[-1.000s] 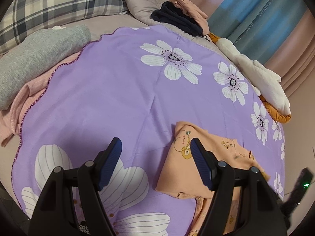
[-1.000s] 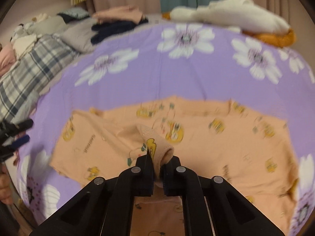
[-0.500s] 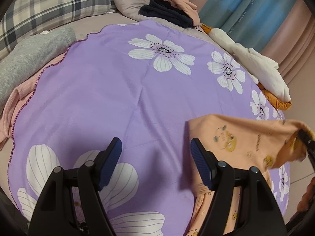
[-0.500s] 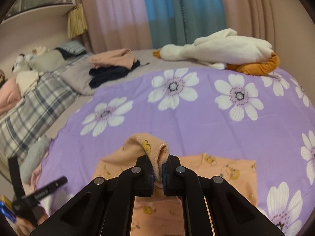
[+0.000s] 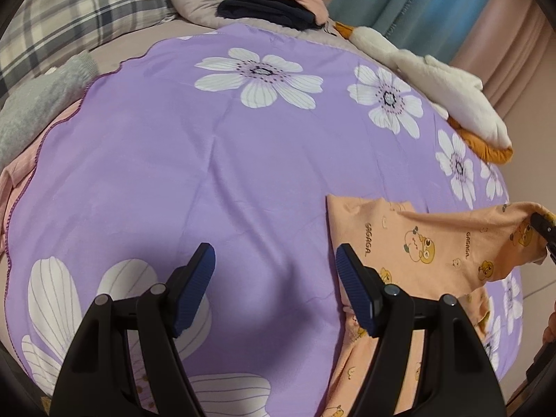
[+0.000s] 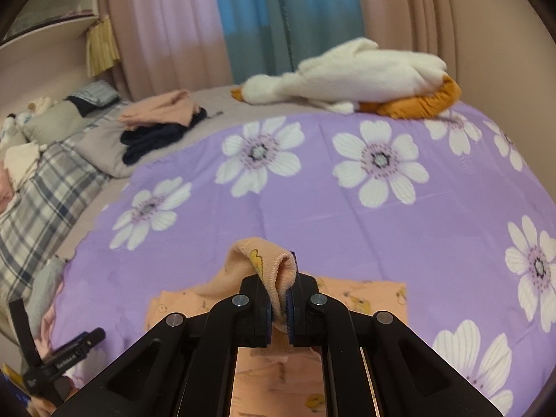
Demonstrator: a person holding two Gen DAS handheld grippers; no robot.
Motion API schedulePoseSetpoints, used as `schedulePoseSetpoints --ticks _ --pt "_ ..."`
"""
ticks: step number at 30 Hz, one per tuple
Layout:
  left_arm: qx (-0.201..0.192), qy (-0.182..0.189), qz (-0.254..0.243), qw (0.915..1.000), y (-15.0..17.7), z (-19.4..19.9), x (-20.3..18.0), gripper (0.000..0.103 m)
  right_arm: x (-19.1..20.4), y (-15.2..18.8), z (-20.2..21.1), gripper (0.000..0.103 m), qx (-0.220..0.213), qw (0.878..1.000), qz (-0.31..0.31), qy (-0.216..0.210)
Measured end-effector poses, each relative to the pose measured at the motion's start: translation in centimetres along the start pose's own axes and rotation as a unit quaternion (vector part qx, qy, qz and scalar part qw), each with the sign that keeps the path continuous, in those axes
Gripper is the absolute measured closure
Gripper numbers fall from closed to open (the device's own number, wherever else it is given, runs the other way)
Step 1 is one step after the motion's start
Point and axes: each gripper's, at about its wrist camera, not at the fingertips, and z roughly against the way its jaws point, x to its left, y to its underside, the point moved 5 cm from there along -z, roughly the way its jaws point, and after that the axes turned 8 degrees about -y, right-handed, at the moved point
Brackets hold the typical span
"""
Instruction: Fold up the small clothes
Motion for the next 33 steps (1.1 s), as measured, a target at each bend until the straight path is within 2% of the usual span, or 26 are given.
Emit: schedulePoseSetpoints --ticks 4,12,15,17,19,25,30,33 --pt "0.010 0.014 -0.011 0.9998 0.5 -0.7 -1.1 0.032 -1.9 0.9 -0.7 0.096 0.019 1.000 -0.003 0.018" --pt "0.016 0.026 -0.050 0.9983 1.4 -1.8 -3.9 0.032 -6.7 3.0 -1.9 0.096 0.056 0.996 -0.062 0.023" --pt "0.020 0.047 -0.050 0.9975 1.7 -2.1 -4.6 0.037 -8.0 4.2 -2.8 0.096 0.076 0.994 -0.067 0.030" --pt "0.019 0.057 -0.039 0.9974 1.7 -2.2 -4.8 0.048 -9.1 5.1 -3.4 0.096 0.088 0.992 -0.083 0.026" --pt "0.017 0.071 -0.031 0.9969 1.6 -2.3 -5.1 0.053 -10.2 6.0 -3.9 0.096 0.095 0.990 -0.104 0.021" --pt "0.036 0.113 -0.035 0.9923 2.5 -2.8 -6.6 0.055 -12.1 8.1 -5.4 0.096 0.122 0.985 -0.118 0.029" --pt "0.044 0.106 -0.047 0.9923 3.0 -3.5 -7.4 0.054 -12.4 7.9 -5.0 0.096 0.106 0.986 -0.127 0.003" --pt "0.051 0.108 -0.047 0.9917 3.2 -3.8 -7.4 0.055 -12.3 7.0 -3.7 0.096 0.073 0.989 -0.127 -0.020"
